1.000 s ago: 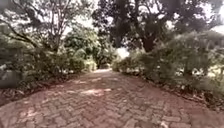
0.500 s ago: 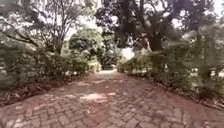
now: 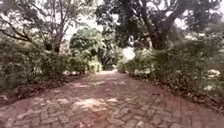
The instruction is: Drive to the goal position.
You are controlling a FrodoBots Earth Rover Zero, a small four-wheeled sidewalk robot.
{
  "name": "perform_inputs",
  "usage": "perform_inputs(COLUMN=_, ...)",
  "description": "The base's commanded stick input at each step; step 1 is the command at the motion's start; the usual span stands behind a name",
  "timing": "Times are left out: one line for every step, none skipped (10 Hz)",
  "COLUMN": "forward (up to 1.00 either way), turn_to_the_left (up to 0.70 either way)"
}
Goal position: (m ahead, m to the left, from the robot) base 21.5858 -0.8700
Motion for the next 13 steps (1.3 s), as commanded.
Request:
perform_inputs(forward=0.70, turn_to_the_left=0.00)
perform_inputs(forward=0.70, turn_to_the_left=0.00)
perform_inputs(forward=0.70, turn_to_the_left=0.00)
perform_inputs(forward=0.70, turn_to_the_left=0.00)
perform_inputs(forward=0.70, turn_to_the_left=0.00)
perform_inputs(forward=0.70, turn_to_the_left=0.00)
perform_inputs(forward=0.70, turn_to_the_left=0.00)
perform_inputs(forward=0.70, turn_to_the_left=0.00)
perform_inputs(forward=0.70, turn_to_the_left=0.00)
perform_inputs(forward=0.70, turn_to_the_left=0.00)
perform_inputs(forward=0.70, turn_to_the_left=0.00)
perform_inputs(forward=0.70, turn_to_the_left=0.00)
perform_inputs(forward=0.70, turn_to_the_left=0.00)
